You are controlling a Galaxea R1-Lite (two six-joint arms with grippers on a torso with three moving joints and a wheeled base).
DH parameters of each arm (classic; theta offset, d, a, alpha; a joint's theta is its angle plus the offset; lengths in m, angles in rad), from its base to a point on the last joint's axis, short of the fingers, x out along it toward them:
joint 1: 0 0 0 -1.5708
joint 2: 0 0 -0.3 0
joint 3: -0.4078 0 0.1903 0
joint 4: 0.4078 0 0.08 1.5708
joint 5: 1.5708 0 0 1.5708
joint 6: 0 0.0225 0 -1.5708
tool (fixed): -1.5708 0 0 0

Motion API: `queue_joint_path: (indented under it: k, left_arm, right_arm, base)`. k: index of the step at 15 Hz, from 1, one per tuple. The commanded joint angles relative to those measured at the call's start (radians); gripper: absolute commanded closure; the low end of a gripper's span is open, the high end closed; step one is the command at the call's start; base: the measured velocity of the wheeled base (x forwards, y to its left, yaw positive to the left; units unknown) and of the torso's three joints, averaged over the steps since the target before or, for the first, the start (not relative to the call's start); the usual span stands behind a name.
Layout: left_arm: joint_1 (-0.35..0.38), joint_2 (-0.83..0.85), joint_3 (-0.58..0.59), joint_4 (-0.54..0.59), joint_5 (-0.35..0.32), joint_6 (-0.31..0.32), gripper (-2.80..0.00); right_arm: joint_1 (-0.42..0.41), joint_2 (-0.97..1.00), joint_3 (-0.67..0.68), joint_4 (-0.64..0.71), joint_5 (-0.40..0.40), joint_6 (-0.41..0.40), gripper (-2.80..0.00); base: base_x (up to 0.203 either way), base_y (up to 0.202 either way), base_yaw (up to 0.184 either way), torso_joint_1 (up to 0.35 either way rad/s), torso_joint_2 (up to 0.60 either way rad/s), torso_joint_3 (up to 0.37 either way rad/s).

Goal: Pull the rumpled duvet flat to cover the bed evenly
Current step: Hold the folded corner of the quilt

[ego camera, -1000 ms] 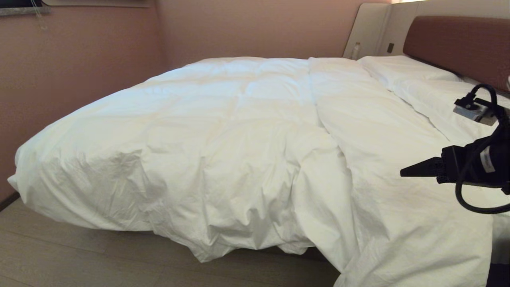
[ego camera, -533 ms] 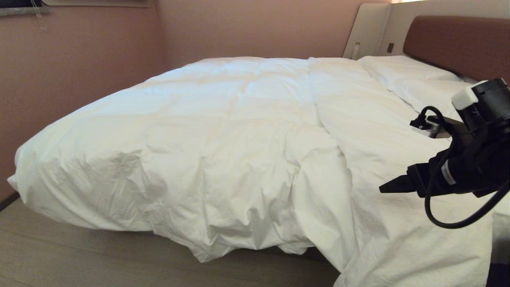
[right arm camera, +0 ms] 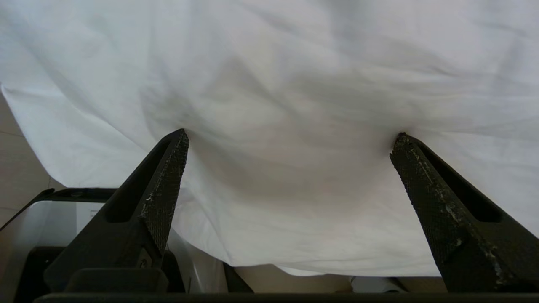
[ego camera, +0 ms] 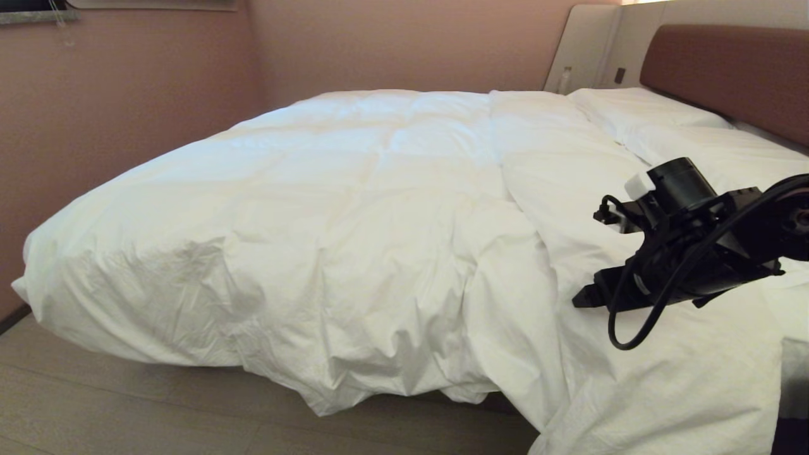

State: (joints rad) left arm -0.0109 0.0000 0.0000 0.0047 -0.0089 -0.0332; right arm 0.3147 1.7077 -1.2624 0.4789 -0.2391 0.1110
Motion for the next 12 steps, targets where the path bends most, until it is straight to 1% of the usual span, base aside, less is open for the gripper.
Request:
queue_joint_path:
  k: [1, 2, 3, 4, 7, 10, 12]
  left_arm:
    - [0.000, 0.000, 0.000, 0.000, 0.000, -0.001, 0.00]
    - [0.000, 0.000, 0.000, 0.000, 0.000, -0.001, 0.00]
    - [0.000, 0.000, 0.000, 0.000, 0.000, -0.001, 0.00]
    - [0.000, 0.000, 0.000, 0.000, 0.000, -0.001, 0.00]
    - [0.000, 0.000, 0.000, 0.000, 0.000, -0.001, 0.00]
    - [0.000, 0.000, 0.000, 0.000, 0.000, -0.001, 0.00]
    - [0.000, 0.000, 0.000, 0.000, 0.000, -0.001, 0.00]
  right_arm:
    - [0.022, 0.002, 0.004, 0.002, -0.039, 0.010, -2.80]
    - [0.063, -0.005, 0.009, 0.005, -0.082, 0.029, -2.80]
    - [0.081, -0.009, 0.012, 0.007, -0.114, 0.047, -2.80]
    - [0.103, -0.008, 0.013, 0.014, -0.131, 0.063, -2.80]
    - [0.126, 0.013, 0.013, 0.019, -0.149, 0.085, -2.80]
    - [0.128, 0.091, -0.004, 0.008, -0.225, 0.133, -2.80]
    - [0.132, 0.109, -0.022, 0.010, -0.242, 0.157, -2.80]
  base:
    - [0.000, 0.000, 0.000, 0.000, 0.00, 0.000]
    - [0.000, 0.000, 0.000, 0.000, 0.00, 0.000]
    - [0.000, 0.000, 0.000, 0.000, 0.00, 0.000]
    - [0.000, 0.000, 0.000, 0.000, 0.00, 0.000]
    - [0.000, 0.000, 0.000, 0.000, 0.00, 0.000]
    - [0.000, 0.000, 0.000, 0.000, 0.00, 0.000]
    - [0.000, 0.000, 0.000, 0.000, 0.00, 0.000]
